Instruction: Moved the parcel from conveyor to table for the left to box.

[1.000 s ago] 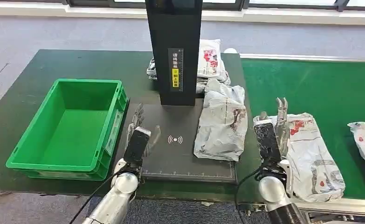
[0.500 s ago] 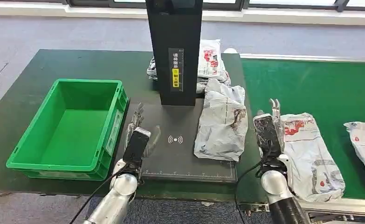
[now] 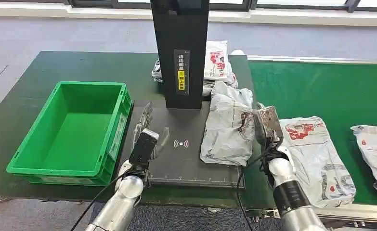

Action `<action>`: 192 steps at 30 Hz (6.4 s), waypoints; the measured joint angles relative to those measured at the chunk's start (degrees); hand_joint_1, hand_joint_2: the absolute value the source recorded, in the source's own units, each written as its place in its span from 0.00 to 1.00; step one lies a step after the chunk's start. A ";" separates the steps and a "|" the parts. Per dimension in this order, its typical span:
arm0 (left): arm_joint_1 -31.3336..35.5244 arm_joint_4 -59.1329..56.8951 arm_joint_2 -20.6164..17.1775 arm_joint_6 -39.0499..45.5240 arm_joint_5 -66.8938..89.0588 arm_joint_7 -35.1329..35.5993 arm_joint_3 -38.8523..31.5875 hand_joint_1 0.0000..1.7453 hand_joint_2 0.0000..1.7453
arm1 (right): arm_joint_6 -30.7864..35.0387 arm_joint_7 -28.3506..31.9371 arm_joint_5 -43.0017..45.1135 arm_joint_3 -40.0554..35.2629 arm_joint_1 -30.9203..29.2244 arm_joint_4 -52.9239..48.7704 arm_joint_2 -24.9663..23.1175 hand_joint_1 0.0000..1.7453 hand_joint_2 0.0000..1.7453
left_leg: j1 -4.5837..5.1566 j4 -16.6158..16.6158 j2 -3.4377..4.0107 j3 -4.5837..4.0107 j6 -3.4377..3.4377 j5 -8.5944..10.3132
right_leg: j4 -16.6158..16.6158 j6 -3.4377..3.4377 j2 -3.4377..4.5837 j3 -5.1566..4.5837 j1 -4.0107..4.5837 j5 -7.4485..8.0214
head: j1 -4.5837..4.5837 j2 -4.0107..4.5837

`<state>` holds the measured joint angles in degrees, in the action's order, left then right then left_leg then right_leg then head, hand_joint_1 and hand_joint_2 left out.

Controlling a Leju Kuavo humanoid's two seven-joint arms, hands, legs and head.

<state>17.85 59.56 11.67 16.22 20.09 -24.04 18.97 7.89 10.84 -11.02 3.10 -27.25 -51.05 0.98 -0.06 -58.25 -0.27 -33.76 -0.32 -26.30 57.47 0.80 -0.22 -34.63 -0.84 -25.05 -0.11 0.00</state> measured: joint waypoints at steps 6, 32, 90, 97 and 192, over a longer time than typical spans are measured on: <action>0.27 -0.90 0.22 0.00 -0.09 -0.31 -0.37 0.00 1.00 | -0.15 -0.37 -0.31 0.00 -3.05 7.25 -0.28 0.00 0.00 | -0.01 0.00 -0.04 -0.02 -0.01 0.01 | 0.02 0.00 -0.05 0.00 0.01 -0.01 | 0.00 0.00; -2.33 2.05 0.20 0.70 -0.79 0.09 -0.44 0.00 1.00 | -8.75 0.76 3.08 -0.96 -5.24 13.79 -7.74 0.00 1.00 | -0.03 0.03 -0.03 -0.05 -0.03 0.02 | 0.04 -0.02 -0.05 -0.02 0.03 -0.02 | 0.02 0.02; -1.66 3.25 1.31 -0.96 11.90 6.67 -2.99 0.00 1.00 | -8.35 -12.43 -13.43 -19.98 9.48 -30.45 -3.10 0.00 0.00 | -0.02 -0.01 0.02 0.02 -0.08 0.04 | 0.01 -0.02 0.06 -0.06 0.02 0.01 | 0.00 0.00; 3.43 -4.79 2.86 1.27 23.72 10.67 2.44 0.00 1.00 | -10.16 -1.19 2.80 -17.59 9.81 -34.56 -1.64 0.00 1.00 | -0.01 -0.02 0.07 0.02 -0.07 0.03 | -0.01 -0.01 0.10 -0.05 0.00 0.01 | 0.00 0.00; 30.94 -8.99 -0.29 1.46 67.93 33.46 13.20 0.00 0.00 | -22.88 8.00 17.42 -6.60 24.97 -46.76 13.07 0.00 1.00 | 0.05 -0.04 0.01 -0.01 0.01 0.01 | -0.01 0.04 0.03 0.00 -0.04 0.05 | 0.00 0.00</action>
<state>48.79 50.57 11.39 17.67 88.02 9.42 32.17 -14.99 18.84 6.40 -3.50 -2.27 -97.81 14.05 -0.01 -58.29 -0.26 -33.77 -0.31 -26.29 57.46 0.84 -0.19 -34.63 -0.88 -25.01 -0.11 0.00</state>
